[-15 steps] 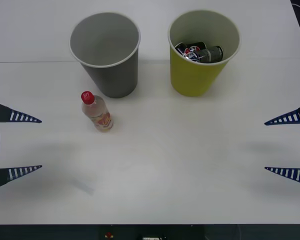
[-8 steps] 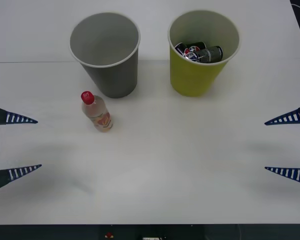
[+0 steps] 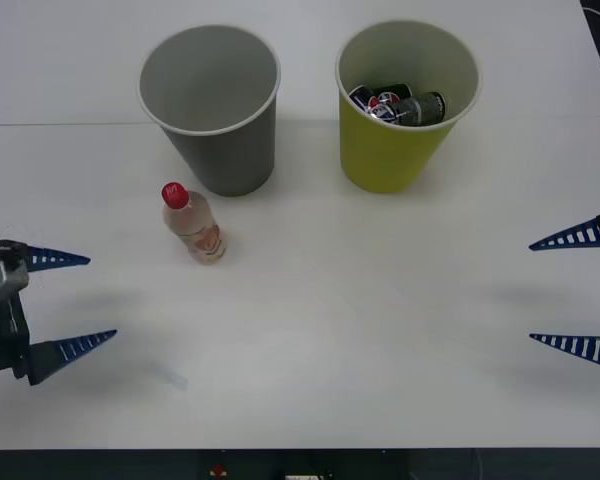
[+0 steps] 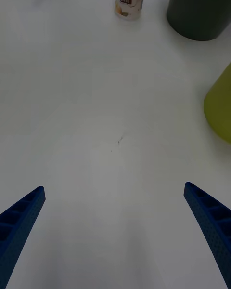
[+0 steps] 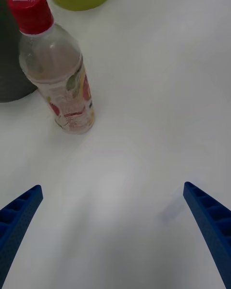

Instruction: Put the can into the green bin and the plastic bottle into the gray bin

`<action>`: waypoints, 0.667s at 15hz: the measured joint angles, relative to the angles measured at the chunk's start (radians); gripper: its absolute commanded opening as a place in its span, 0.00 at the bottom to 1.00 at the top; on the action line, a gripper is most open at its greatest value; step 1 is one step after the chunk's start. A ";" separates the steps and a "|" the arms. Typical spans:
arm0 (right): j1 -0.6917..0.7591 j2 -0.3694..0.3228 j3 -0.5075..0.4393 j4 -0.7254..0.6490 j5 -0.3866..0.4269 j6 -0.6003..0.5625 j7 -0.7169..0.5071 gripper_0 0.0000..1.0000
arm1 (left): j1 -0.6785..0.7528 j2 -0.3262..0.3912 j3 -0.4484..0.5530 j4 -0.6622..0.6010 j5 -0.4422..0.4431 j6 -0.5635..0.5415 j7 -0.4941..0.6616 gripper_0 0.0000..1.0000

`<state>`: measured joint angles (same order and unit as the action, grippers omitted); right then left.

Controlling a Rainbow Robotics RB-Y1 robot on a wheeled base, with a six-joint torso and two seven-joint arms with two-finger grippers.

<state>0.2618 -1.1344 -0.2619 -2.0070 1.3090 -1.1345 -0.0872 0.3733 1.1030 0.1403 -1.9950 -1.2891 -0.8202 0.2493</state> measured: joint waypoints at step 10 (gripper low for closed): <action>0.000 0.000 0.000 0.000 0.000 0.000 0.000 1.00 | 0.029 -0.027 -0.243 0.008 0.377 0.388 0.004 1.00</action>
<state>0.2618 -1.1344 -0.2618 -2.0071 1.3090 -1.1345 -0.0873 0.4024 1.0763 -0.1030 -1.9866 -0.9122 -0.4325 0.2529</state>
